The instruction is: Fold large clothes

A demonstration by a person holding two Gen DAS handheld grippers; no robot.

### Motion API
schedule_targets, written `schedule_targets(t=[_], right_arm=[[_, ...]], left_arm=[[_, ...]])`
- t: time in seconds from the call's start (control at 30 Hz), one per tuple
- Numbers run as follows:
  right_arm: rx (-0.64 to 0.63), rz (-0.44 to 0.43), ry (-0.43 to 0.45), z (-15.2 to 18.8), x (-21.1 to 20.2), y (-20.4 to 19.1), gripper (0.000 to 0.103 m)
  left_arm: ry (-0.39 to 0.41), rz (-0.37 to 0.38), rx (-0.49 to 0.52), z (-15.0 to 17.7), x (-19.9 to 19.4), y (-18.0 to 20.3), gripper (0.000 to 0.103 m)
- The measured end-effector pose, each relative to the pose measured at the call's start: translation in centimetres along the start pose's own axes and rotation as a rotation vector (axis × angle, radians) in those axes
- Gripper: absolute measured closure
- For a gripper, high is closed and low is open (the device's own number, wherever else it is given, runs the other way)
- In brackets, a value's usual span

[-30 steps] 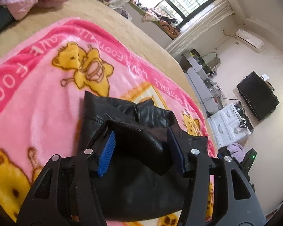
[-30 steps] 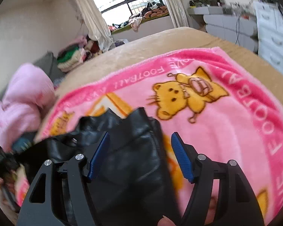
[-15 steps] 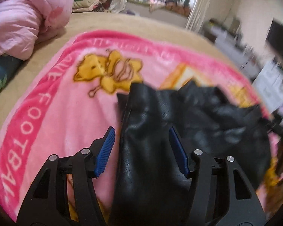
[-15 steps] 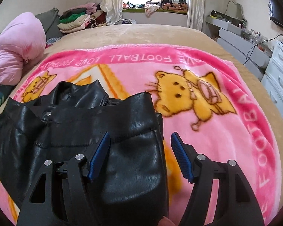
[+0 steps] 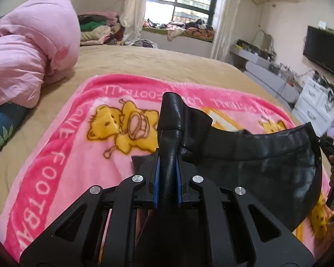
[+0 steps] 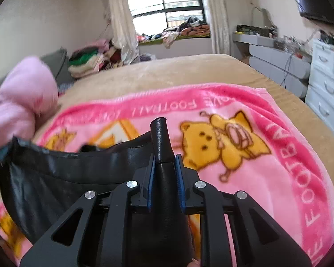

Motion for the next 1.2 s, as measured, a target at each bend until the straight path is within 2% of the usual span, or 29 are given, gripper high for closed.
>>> schedule_targets(t=[0.1, 0.23, 0.37, 0.53, 0.7, 0.93, 1.0, 1.07, 1.2], right_arm=[[0.028, 0.008, -0.007, -0.8, 1.5, 0.2, 0.088], [0.048, 0.029, -0.048, -0.5, 4.0, 0.3, 0.09], [0.049, 0.065, -0.087, 0.3, 6.4, 0.9, 0.09], [0.051, 0.097, -0.144, 2.1, 8.9, 1.5, 0.089], [0.085, 0.113, -0.19, 3.8, 10.6, 2.5, 0.084], [0.076, 0.146, -0.225, 4.2, 11.4, 2.5, 0.081], [0.096, 0.159, -0.232, 4.1, 11.4, 3.0, 0.07], [0.125, 0.155, -0.236, 4.2, 11.2, 3.5, 0.063], [0.153, 0.142, -0.221, 4.1, 10.4, 3.9, 0.057]], left_arm=[[-0.006, -0.008, -0.035, -0.6, 1.7, -0.6, 0.098], [-0.027, -0.028, -0.023, -0.6, 3.9, -0.7, 0.098], [-0.087, -0.071, -0.017, 0.6, 6.7, -1.0, 0.098], [-0.165, -0.087, -0.036, 2.4, 9.2, -1.9, 0.095], [-0.2, -0.088, -0.058, 3.5, 10.2, -2.6, 0.089], [-0.207, -0.08, -0.08, 3.7, 10.2, -3.0, 0.085], [-0.206, -0.083, -0.076, 3.6, 10.1, -2.9, 0.084], [-0.204, -0.087, -0.068, 3.5, 10.0, -2.8, 0.082], [-0.2, -0.098, -0.053, 3.2, 9.6, -2.7, 0.079]])
Point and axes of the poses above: each gripper's, at about its wrist camera, not at the fingertips, and x roughly the way its jaws point, y to its right, z to its underside, the point moved 2 cm from there along x, roughly the way its jaws point, and after that the axes turned 1 degree about -x, right-handed, at the moved point
